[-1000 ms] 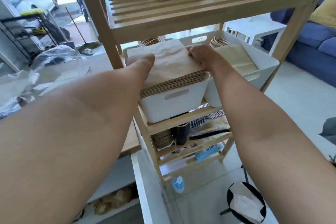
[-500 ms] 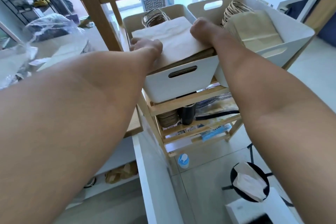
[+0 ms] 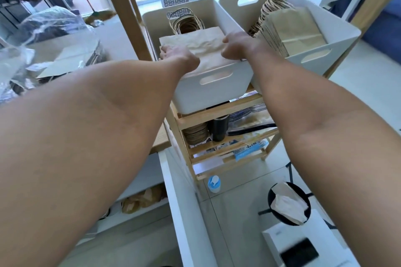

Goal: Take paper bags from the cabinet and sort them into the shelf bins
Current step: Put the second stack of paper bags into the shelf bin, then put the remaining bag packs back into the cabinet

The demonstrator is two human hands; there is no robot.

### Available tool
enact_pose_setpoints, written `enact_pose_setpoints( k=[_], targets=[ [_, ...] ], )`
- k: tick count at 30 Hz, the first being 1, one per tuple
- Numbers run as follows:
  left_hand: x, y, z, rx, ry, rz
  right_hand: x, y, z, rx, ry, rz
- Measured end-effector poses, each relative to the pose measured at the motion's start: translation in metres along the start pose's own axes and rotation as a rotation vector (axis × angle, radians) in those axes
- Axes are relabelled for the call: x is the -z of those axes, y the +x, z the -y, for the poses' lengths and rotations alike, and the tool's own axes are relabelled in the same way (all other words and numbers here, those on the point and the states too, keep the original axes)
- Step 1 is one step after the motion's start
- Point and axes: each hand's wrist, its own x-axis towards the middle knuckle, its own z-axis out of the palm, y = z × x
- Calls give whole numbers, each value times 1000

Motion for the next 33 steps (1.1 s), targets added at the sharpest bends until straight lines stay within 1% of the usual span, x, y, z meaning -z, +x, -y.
enact_pose_setpoints(
  k=[2, 3, 6, 9, 11, 16, 19, 24, 26, 29, 33],
  targets=[
    [1, -3, 5, -30, -9, 17, 3, -8, 1, -4, 37, -35],
    [3, -4, 6, -63, 22, 25, 5, -11, 1, 1, 38, -55],
    [9, -12, 6, -237, 112, 62, 12, -25, 2, 20, 28, -107],
    [14, -29, 8, -316, 149, 67, 18, -44, 5, 51, -39, -145],
    [14, -40, 9, -368, 146, 76, 20, -59, 6, 30, -60, -165],
    [24, -72, 22, -539, 183, 109, 25, -104, 20, -60, -80, -157],
    [31, -92, 38, -685, 230, 117, 27, -129, 38, -107, -99, -129],
    [46, -111, 93, -915, 286, 194, 18, -168, 87, -173, -138, -122],
    [52, -109, 127, -942, 281, 213, 8, -179, 115, -188, -153, -109],
    [68, -98, 181, -927, 242, 242, -12, -183, 158, -189, -164, -22],
    [106, -63, 265, -804, 227, 180, -49, -170, 231, -132, -64, 76]
  ],
)
